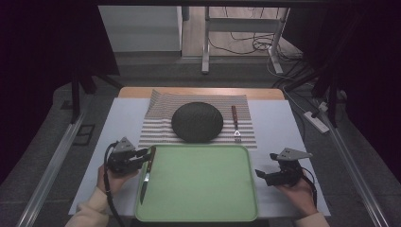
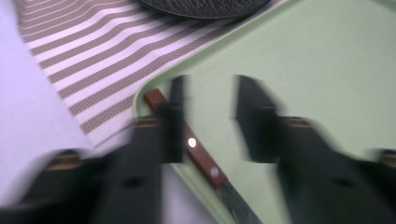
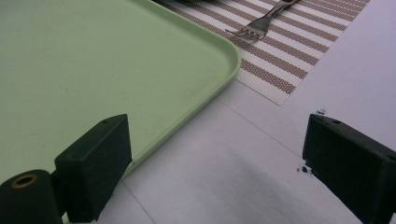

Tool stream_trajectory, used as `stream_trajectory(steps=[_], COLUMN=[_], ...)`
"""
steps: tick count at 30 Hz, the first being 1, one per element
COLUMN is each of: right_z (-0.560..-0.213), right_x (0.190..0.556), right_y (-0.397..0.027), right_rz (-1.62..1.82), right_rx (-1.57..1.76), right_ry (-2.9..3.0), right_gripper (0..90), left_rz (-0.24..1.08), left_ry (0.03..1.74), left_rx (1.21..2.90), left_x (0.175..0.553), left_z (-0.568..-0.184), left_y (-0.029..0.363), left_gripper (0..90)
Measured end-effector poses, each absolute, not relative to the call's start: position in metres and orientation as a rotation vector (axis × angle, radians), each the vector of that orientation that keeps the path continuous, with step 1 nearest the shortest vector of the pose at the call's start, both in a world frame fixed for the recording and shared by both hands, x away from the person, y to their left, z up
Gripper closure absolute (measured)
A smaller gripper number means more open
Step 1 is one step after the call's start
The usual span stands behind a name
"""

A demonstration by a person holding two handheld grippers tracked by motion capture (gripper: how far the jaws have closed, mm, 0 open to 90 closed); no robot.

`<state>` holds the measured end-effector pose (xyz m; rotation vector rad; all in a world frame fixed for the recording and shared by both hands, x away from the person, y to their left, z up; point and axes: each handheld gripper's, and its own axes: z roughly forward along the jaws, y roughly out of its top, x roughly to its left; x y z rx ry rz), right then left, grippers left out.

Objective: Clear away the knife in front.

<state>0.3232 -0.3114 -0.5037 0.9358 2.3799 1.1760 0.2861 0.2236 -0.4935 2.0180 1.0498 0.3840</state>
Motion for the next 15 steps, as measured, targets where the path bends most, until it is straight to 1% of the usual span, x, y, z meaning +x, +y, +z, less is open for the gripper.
stream_trajectory(steps=[1,4,8,15], right_z=[-0.504,-0.504,-0.503,-0.502], right_x=[0.323,0.324,0.324,0.324], right_y=[-0.311,-0.312,-0.312,-0.313], right_rz=[1.176,1.179,1.19,1.211], right_rx=[0.936,0.934,0.93,0.928], right_ry=[2.38,2.381,2.374,2.353], right_gripper=[7.9,7.9,7.9,7.9], left_rz=[0.379,0.387,0.386,0.374], left_ry=[1.055,1.1,1.122,1.149], left_rx=[1.999,1.94,1.917,1.902], left_x=[0.282,0.271,0.261,0.257], left_z=[-0.494,-0.497,-0.501,-0.504], left_y=[0.227,0.237,0.248,0.256], left_gripper=[57.8,39.1,35.6,33.6])
